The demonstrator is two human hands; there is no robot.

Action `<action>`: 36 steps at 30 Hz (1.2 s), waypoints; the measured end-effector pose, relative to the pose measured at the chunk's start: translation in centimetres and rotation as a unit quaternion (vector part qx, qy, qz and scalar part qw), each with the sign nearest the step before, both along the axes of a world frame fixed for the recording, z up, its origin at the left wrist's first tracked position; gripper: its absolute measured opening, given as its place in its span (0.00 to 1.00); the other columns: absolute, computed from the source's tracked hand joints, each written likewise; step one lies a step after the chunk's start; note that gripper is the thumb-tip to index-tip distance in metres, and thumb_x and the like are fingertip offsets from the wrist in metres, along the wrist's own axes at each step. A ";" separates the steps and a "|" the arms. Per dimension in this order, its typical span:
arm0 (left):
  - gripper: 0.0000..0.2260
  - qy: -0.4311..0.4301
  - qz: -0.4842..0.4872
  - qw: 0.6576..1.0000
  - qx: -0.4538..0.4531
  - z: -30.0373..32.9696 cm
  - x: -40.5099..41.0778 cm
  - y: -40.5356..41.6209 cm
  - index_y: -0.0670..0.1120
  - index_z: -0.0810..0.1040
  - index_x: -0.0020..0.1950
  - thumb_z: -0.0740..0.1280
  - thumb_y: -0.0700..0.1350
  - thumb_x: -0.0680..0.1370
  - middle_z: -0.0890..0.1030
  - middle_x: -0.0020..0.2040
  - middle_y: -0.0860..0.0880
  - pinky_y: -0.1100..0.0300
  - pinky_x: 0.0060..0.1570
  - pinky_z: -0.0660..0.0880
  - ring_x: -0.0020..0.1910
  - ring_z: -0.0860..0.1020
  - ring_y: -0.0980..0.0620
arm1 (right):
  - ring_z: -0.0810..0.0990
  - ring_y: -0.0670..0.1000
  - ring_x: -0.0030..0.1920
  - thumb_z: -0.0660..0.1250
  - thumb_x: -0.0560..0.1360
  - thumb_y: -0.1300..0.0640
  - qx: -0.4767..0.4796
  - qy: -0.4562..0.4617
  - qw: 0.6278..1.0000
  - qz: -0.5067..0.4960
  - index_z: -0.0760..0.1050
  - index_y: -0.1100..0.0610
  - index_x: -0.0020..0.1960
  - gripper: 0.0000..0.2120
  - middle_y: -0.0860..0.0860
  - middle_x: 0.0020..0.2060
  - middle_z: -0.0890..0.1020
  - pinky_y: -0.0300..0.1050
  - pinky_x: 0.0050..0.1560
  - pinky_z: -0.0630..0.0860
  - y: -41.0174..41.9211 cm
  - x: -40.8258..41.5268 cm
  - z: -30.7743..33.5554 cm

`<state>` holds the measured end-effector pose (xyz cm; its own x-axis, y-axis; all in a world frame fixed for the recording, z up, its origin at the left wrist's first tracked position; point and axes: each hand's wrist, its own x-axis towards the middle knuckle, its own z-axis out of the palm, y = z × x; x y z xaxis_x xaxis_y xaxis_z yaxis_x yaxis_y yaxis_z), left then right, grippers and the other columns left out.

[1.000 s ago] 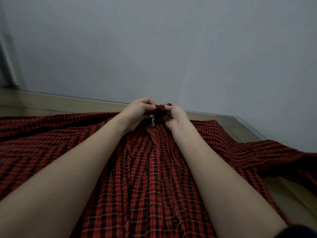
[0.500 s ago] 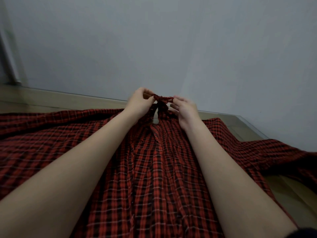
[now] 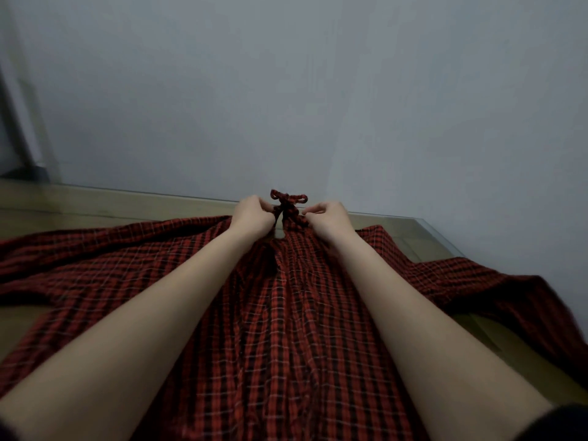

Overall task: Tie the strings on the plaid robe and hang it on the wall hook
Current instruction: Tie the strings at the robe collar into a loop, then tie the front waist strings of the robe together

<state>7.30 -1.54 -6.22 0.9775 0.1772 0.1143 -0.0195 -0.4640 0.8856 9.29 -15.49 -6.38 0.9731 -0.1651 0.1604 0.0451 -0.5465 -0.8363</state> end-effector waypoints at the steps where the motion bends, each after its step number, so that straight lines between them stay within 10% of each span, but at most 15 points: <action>1: 0.08 0.005 -0.006 1.000 0.004 0.0 -0.7 -0.1 0.45 0.78 0.43 0.62 0.34 0.72 0.82 0.53 0.39 0.54 0.52 0.77 0.53 0.80 0.42 | 0.78 0.53 0.44 0.63 0.72 0.63 -0.021 0.007 1.000 0.005 0.83 0.58 0.46 0.10 0.57 0.41 0.84 0.49 0.53 0.76 0.0 -0.6 0.2; 9: 0.07 0.032 -0.046 0.997 0.043 2.6 -8.8 -0.7 0.46 0.82 0.41 0.65 0.38 0.74 0.84 0.50 0.40 0.57 0.46 0.76 0.45 0.80 0.40 | 0.78 0.57 0.39 0.63 0.73 0.65 -0.044 0.074 0.993 0.083 0.77 0.51 0.30 0.16 0.52 0.29 0.77 0.50 0.41 0.73 0.3 -8.9 3.3; 18: 0.10 0.083 -0.110 0.988 0.068 2.9 -19.8 1.2 0.46 0.78 0.33 0.66 0.39 0.75 0.78 0.31 0.48 0.63 0.29 0.70 0.29 0.74 0.51 | 0.67 0.48 0.25 0.64 0.76 0.60 -0.111 0.207 0.953 0.194 0.73 0.57 0.33 0.13 0.52 0.27 0.71 0.37 0.24 0.66 0.2 -20.2 4.0; 31: 0.14 0.095 -0.112 0.950 0.277 3.0 -31.1 2.7 0.44 0.79 0.49 0.67 0.55 0.74 0.79 0.46 0.49 0.55 0.51 0.75 0.50 0.78 0.49 | 0.77 0.48 0.47 0.70 0.73 0.53 -0.328 0.224 0.886 0.239 0.81 0.58 0.54 0.12 0.52 0.50 0.82 0.41 0.49 0.73 -1.4 -31.6 4.6; 36: 0.12 0.136 -0.118 0.910 0.375 2.7 -33.5 3.2 0.45 0.74 0.49 0.66 0.53 0.74 0.79 0.52 0.46 0.49 0.57 0.75 0.54 0.77 0.44 | 0.76 0.57 0.56 0.64 0.74 0.56 -0.399 0.193 0.878 0.180 0.70 0.52 0.37 0.07 0.54 0.55 0.78 0.52 0.61 0.73 -1.4 -33.3 2.5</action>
